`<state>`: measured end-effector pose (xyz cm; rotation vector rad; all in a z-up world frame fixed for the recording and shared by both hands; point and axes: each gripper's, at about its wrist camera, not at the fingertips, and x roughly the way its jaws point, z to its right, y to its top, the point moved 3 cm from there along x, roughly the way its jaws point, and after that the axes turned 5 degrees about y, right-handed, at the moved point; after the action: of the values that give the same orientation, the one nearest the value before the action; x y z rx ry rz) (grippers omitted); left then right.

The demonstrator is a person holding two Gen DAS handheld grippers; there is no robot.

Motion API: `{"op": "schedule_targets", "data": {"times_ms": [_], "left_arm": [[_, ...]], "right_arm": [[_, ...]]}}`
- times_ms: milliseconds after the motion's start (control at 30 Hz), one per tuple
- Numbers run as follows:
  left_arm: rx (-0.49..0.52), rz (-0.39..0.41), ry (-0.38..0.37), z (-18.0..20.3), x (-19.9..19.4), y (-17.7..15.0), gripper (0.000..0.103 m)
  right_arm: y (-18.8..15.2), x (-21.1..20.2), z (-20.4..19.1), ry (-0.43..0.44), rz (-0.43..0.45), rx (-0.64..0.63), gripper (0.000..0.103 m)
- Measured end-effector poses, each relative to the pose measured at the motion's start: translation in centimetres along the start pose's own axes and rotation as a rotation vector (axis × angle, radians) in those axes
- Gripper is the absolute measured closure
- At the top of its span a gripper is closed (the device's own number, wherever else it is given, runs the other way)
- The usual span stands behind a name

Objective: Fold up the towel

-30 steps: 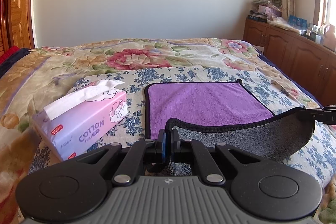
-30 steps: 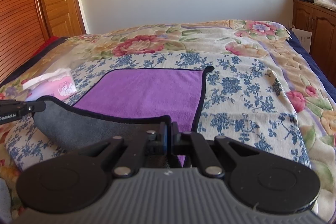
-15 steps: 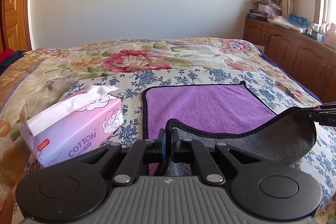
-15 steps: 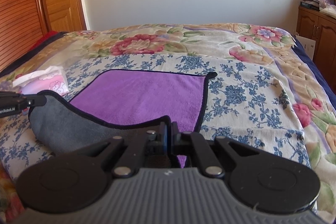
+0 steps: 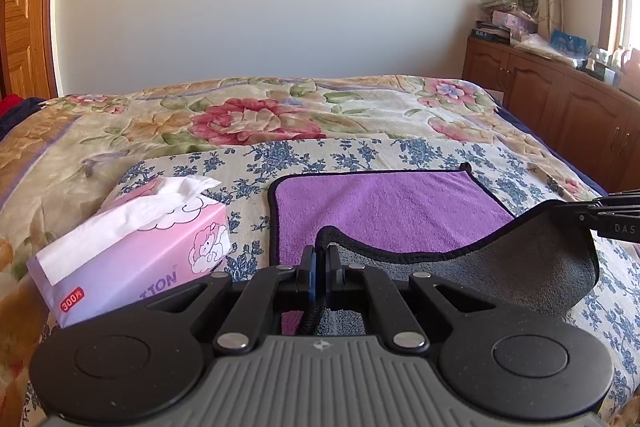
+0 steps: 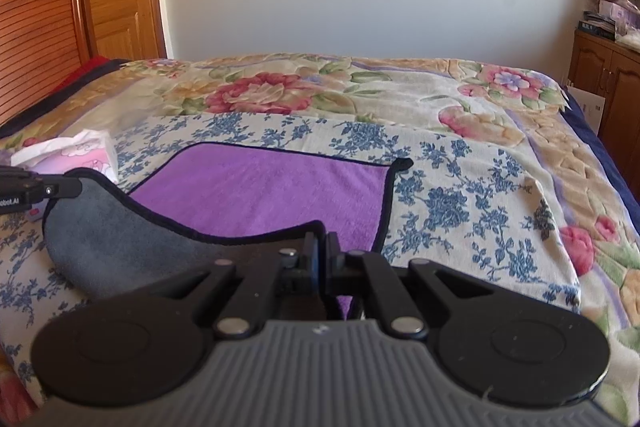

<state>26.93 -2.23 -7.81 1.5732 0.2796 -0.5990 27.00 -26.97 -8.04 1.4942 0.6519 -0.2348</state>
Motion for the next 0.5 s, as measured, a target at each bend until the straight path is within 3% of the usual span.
{"op": "schedule_targets", "data": {"times_ms": [500], "left_arm": [[0.013, 0.017, 0.004, 0.1, 0.4, 2.0, 0.098]], "right_arm": [[2.5, 0.2, 0.4, 0.007, 0.086, -0.046, 0.099]]}}
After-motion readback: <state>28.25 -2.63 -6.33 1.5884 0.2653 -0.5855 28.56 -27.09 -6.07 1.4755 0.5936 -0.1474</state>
